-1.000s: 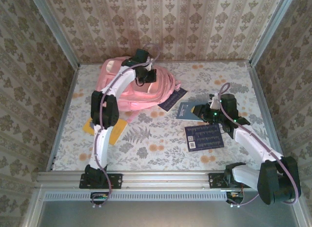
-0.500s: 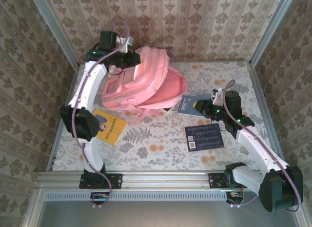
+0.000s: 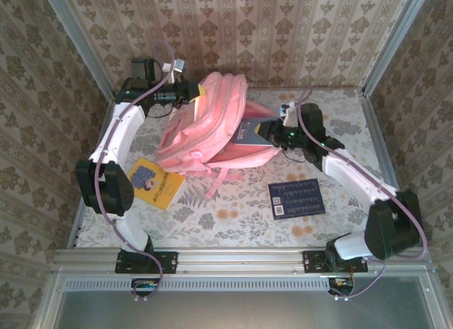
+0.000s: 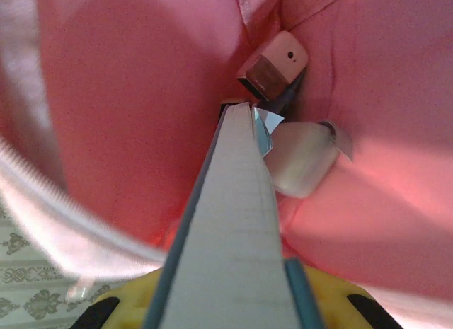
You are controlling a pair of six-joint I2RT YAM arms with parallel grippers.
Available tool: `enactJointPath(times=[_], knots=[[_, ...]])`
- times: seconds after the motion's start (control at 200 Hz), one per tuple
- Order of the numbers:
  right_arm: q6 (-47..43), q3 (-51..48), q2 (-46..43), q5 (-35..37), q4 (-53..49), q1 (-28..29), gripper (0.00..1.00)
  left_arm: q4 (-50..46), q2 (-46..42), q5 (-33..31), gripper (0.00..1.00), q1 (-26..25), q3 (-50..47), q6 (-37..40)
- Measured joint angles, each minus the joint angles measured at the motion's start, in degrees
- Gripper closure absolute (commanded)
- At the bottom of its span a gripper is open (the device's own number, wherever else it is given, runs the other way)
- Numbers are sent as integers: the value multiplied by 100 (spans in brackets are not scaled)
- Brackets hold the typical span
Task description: Pack the student bag
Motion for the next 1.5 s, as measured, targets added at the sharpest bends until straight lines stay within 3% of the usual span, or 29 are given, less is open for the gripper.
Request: enactJointPath(times=[0.185, 0.355, 0.495, 0.57, 0.615, 0.685, 0.755, 0.865, 1.07, 1.5], knots=[[726, 400, 1362, -83, 903, 151, 100, 485, -20, 203, 100, 7, -122, -330], [1252, 1342, 2697, -225, 1606, 374, 100, 706, -22, 293, 100, 7, -179, -514], [1432, 2262, 3576, -271, 1733, 756, 100, 782, -20, 315, 100, 7, -181, -603], [1464, 2841, 4046, -199, 1585, 988, 93, 813, -20, 315, 100, 7, -181, -636], [1462, 3182, 4299, -125, 1429, 1104, 85, 837, -20, 315, 100, 7, -181, -638], [1440, 3722, 4671, -4, 1108, 1263, 48, 870, -20, 315, 100, 7, -181, -640], [1362, 4175, 4935, 98, 796, 1368, 29, 883, -20, 315, 100, 24, -188, -658], [1134, 4304, 4920, 302, 562, 1401, 15, 940, -20, 321, 100, 48, -243, -693], [647, 3906, 4424, 590, 214, 1255, 5, 1108, -22, 339, 100, 151, -321, -831], [-243, 2817, 3213, 1167, -802, 822, 3, 1143, -116, 116, 100, 321, -457, -855]])
